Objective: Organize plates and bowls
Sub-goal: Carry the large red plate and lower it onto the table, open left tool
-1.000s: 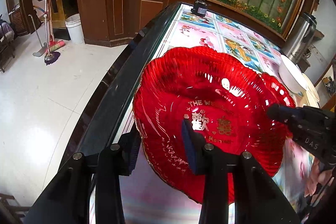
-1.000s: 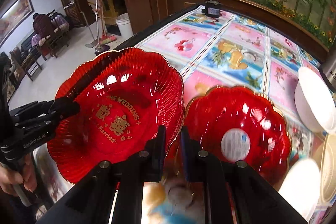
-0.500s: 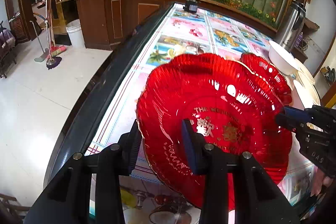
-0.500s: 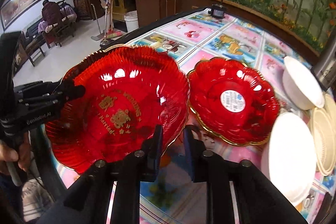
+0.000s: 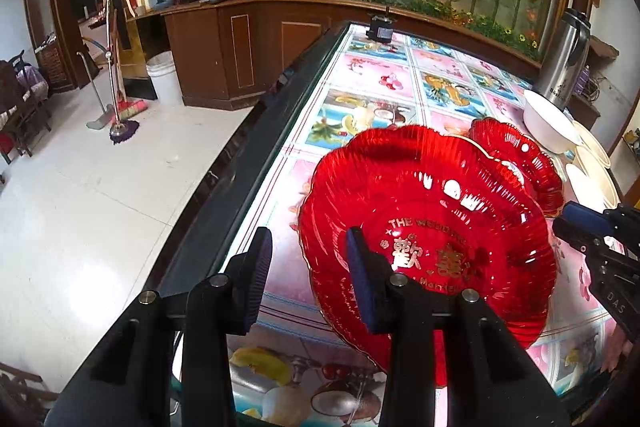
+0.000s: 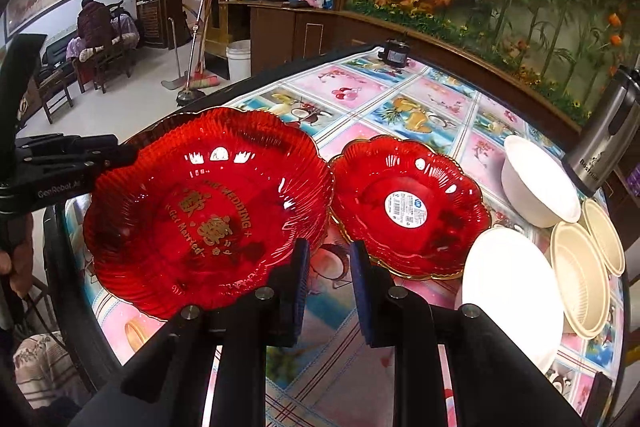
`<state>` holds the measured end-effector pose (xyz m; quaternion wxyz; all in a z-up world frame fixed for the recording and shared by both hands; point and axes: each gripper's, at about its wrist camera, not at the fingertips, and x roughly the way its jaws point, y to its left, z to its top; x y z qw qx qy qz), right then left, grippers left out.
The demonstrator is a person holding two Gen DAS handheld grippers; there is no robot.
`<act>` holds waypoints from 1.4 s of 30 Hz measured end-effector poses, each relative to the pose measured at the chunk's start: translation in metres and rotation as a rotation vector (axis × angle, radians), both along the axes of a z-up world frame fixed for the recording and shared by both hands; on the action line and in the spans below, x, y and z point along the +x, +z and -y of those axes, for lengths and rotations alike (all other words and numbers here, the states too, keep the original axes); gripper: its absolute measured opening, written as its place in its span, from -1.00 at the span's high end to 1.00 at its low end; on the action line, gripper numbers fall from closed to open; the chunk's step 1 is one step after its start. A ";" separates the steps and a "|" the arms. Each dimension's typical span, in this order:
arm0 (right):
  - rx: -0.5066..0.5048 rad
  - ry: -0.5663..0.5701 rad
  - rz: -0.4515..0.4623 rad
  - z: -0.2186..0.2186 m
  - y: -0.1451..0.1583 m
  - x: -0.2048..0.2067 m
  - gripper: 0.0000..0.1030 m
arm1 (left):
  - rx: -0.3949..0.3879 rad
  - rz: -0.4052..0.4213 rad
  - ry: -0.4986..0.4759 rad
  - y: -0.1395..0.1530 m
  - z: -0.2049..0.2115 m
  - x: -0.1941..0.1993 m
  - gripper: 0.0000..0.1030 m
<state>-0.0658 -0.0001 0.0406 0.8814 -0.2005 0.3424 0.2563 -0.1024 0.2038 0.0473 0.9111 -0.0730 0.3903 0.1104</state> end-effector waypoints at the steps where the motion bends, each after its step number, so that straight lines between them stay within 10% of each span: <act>1: 0.000 -0.001 0.003 0.001 0.000 0.000 0.57 | 0.002 0.005 -0.001 0.002 0.001 -0.001 0.30; 42: 0.011 -0.163 -0.082 0.058 -0.029 0.043 0.58 | 0.054 0.035 -0.172 0.031 0.068 0.021 0.30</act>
